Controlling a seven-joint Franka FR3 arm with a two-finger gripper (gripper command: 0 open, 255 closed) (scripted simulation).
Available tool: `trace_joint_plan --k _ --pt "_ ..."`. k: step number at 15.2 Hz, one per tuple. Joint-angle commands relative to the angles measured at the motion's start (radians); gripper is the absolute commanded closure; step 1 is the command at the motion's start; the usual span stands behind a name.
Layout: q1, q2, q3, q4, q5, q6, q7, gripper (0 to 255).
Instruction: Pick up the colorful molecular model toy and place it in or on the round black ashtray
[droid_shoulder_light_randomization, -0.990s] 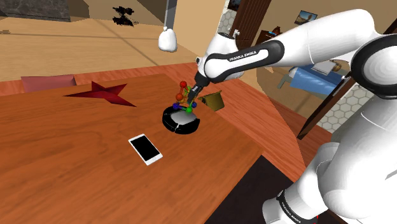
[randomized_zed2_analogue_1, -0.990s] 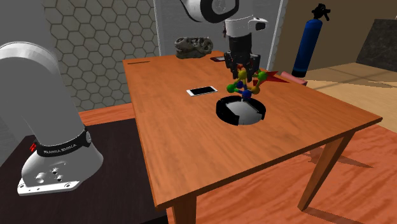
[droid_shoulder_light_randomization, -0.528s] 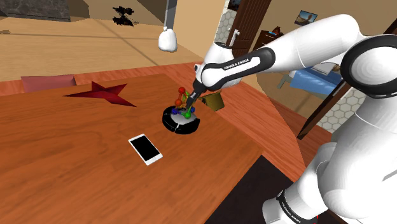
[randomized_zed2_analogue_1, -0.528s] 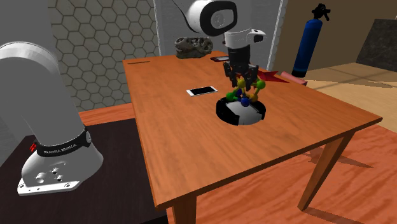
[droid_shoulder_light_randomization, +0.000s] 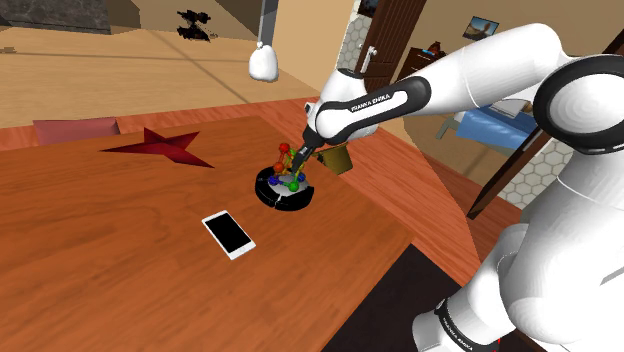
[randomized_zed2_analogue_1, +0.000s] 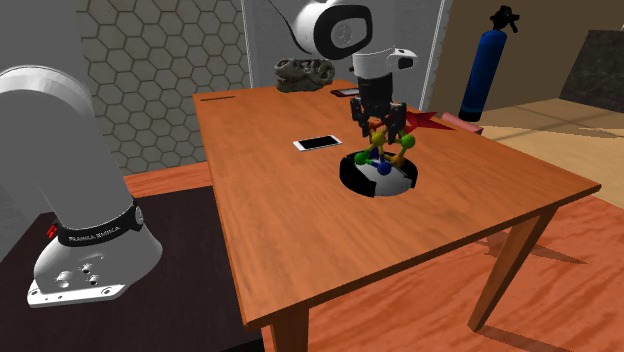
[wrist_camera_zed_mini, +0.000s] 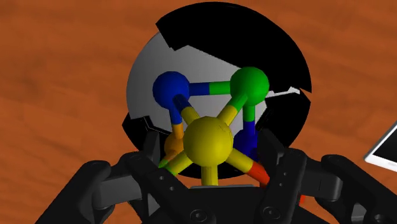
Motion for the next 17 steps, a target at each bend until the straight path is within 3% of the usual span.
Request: trace_joint_plan --k 1,5,9,17 --pt "0.000 0.000 0.000 0.000 0.000 0.000 0.000 0" --pt "0.000 0.000 0.000 0.000 0.000 0.000 0.000 0" --pt "0.009 -0.104 -0.010 0.003 -0.040 -0.104 0.027 0" --pt "0.009 -0.104 -0.009 0.003 -0.040 -0.104 0.027 0"
